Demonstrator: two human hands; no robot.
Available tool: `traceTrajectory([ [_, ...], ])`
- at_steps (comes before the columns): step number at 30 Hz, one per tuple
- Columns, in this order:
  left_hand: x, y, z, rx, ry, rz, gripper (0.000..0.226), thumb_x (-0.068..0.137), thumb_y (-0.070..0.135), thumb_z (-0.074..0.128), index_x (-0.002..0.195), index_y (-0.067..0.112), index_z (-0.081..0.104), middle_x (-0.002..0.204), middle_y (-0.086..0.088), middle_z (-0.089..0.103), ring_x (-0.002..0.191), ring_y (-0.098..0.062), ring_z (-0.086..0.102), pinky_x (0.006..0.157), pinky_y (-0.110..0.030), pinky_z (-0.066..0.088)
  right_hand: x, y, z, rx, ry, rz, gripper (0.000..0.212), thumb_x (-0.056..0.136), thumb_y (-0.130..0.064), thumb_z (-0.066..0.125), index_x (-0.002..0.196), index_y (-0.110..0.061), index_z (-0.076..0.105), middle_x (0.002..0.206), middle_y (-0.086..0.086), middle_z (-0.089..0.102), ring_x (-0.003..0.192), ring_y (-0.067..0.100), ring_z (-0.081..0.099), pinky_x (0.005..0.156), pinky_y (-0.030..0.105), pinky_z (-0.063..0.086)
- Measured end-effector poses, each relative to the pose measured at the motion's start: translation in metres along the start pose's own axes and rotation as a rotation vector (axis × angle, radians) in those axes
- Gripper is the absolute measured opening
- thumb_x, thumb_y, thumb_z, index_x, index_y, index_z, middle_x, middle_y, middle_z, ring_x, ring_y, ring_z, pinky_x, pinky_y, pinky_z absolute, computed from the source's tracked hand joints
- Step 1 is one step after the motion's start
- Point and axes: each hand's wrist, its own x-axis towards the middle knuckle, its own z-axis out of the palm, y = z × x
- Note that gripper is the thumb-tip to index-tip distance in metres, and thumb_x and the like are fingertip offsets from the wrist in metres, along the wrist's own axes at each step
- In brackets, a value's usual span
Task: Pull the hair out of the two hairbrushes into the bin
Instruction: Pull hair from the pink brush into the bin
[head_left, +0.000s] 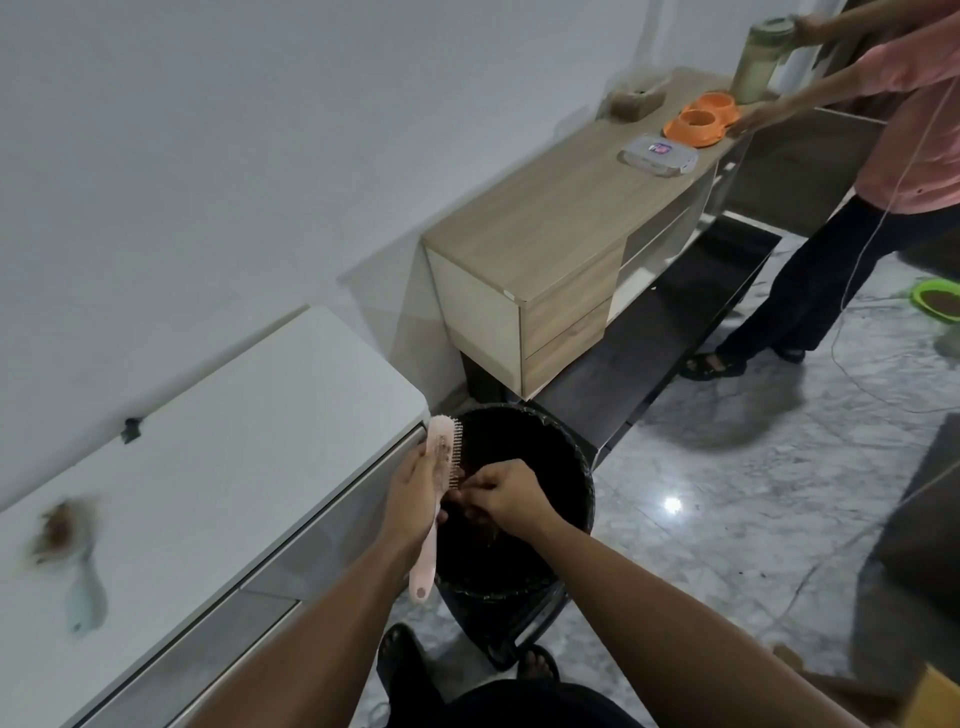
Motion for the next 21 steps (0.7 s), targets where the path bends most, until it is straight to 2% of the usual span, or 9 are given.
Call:
traceTrajectory([
  [2,-0.004,0.003,-0.003,0.005,0.056,0.082,0.028,0.112,0.031,0.043,0.124,0.021,0.066,0.099,-0.016,0.077,0.062,-0.017,0.067,0.041,-0.022,0.039,0.003,0.007,-0.001,0.092,0.097,0.133,0.006,0.091,-0.003,0.074,0.09,0.002,0.078,0.07,0.01,0.074,0.053,0.011,0.068,0.056,0.023,0.06],
  [6,-0.008,0.01,-0.024,-0.125,0.325,0.161,0.026,0.11,0.032,0.046,0.121,0.016,0.064,0.09,-0.009,0.077,0.06,-0.023,0.066,0.04,-0.025,0.041,0.015,0.048,-0.021,0.149,0.274,0.408,0.022,0.094,0.005,0.063,0.075,0.0,0.073,0.077,0.022,0.077,0.058,0.023,0.072,0.067,0.039,0.067],
  [9,-0.002,0.014,-0.045,-0.253,0.348,0.065,0.025,0.106,0.029,0.049,0.111,0.013,0.067,0.074,-0.003,0.071,0.061,-0.025,0.062,0.048,-0.028,0.044,0.013,0.064,-0.035,0.021,0.22,0.442,0.019,0.087,0.003,0.07,0.105,-0.001,0.075,0.109,0.024,0.077,0.086,0.03,0.075,0.089,0.051,0.064],
  [11,0.003,0.013,-0.05,-0.276,0.258,-0.01,0.02,0.104,0.024,0.054,0.108,0.009,0.067,0.082,-0.008,0.067,0.062,-0.023,0.065,0.049,-0.029,0.052,0.011,0.056,-0.037,-0.111,0.034,0.408,0.089,0.073,-0.01,0.089,0.151,-0.011,0.048,0.147,0.019,0.053,0.129,0.037,0.058,0.107,0.046,0.053],
  [13,0.004,0.009,-0.045,-0.301,0.162,-0.077,0.021,0.105,0.02,0.054,0.114,0.007,0.067,0.094,-0.015,0.069,0.063,-0.022,0.068,0.048,-0.03,0.057,0.01,0.042,-0.033,-0.218,-0.039,0.327,0.116,0.069,-0.023,0.093,0.164,-0.02,0.026,0.166,0.02,0.021,0.15,0.041,0.033,0.122,0.045,0.036],
  [15,0.001,0.006,-0.034,-0.293,0.069,-0.158,0.027,0.107,0.023,0.048,0.12,0.008,0.067,0.101,-0.015,0.073,0.064,-0.019,0.069,0.048,-0.03,0.058,0.01,0.024,-0.023,-0.222,0.008,0.138,0.107,0.074,-0.021,0.091,0.162,-0.019,0.031,0.166,0.015,0.024,0.15,0.036,0.036,0.122,0.043,0.036],
  [17,-0.002,0.004,-0.022,-0.249,-0.037,-0.215,0.034,0.108,0.027,0.044,0.124,0.008,0.067,0.105,-0.014,0.077,0.063,-0.017,0.07,0.046,-0.027,0.057,0.009,0.008,-0.007,-0.139,0.008,0.015,0.094,0.073,-0.017,0.09,0.156,-0.023,0.045,0.149,0.004,0.05,0.129,0.024,0.06,0.109,0.038,0.052],
  [19,-0.005,0.007,-0.013,-0.204,-0.116,-0.204,0.039,0.107,0.03,0.045,0.126,0.005,0.069,0.105,-0.016,0.079,0.063,-0.018,0.07,0.044,-0.025,0.054,0.01,-0.001,0.008,-0.078,-0.004,-0.042,0.046,0.079,-0.013,0.084,0.123,-0.024,0.074,0.11,0.001,0.075,0.092,0.015,0.071,0.089,0.032,0.058],
  [21,-0.008,0.018,-0.01,-0.138,-0.089,-0.106,0.041,0.106,0.035,0.05,0.121,0.003,0.072,0.101,-0.018,0.08,0.063,-0.019,0.071,0.043,-0.025,0.052,0.009,-0.009,0.015,0.118,0.059,0.019,0.005,0.09,-0.007,0.076,0.089,-0.01,0.08,0.078,0.007,0.074,0.067,0.016,0.067,0.07,0.032,0.058],
])
